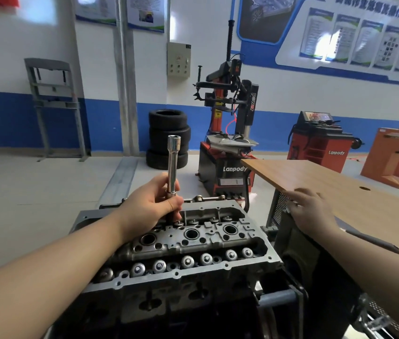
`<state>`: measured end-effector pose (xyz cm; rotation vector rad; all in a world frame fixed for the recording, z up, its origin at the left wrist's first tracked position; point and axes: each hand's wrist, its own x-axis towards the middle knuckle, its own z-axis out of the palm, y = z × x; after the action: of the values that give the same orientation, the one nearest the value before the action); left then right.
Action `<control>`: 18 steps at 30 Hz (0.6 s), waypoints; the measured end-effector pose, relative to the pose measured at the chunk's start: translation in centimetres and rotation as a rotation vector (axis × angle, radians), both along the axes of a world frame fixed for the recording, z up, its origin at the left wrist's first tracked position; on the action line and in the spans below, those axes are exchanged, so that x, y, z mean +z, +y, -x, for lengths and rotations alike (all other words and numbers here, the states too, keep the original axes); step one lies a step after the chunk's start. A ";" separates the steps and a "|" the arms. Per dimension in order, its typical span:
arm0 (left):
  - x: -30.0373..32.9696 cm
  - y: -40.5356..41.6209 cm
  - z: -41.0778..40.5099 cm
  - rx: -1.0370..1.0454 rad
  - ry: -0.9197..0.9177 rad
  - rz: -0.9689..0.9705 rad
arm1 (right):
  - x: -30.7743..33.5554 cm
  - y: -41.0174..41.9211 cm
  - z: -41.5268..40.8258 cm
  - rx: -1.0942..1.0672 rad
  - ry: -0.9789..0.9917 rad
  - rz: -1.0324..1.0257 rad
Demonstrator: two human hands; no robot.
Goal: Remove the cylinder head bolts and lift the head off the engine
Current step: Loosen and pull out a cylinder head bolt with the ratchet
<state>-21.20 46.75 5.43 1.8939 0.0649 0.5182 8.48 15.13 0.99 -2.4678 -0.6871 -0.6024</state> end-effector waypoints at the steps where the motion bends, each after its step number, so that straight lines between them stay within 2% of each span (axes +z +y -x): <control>1: 0.1 -0.1 0.0 0.001 -0.001 0.015 | 1.6 1.9 1.8 0.093 0.018 -0.178; 3: 0.4 0.0 0.1 -0.009 0.013 0.059 | 5.1 6.5 7.1 0.348 0.151 -0.492; 4: 0.5 0.1 0.2 -0.016 0.020 0.088 | 6.4 8.9 10.0 0.472 0.226 -0.551; 6: 0.6 0.2 0.3 -0.026 0.024 0.136 | 7.2 12.9 15.1 0.643 0.307 -0.480; 9: 0.4 0.6 0.2 -0.024 -0.008 0.120 | 6.2 17.1 19.6 0.773 0.403 -0.407; 11: 0.4 0.9 0.2 0.024 -0.022 0.072 | 5.6 18.5 20.6 0.774 0.343 -0.471; 14: 0.4 1.1 0.2 0.017 -0.019 0.047 | 5.0 19.0 20.6 0.727 0.121 -0.490; 18: 0.8 1.0 1.0 -0.018 0.004 -0.002 | 4.6 19.1 20.5 0.802 0.041 -0.508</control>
<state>-22.17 47.72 6.25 1.8962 0.0493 0.5023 -11.97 34.26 5.58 -1.5525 -1.2284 -0.3415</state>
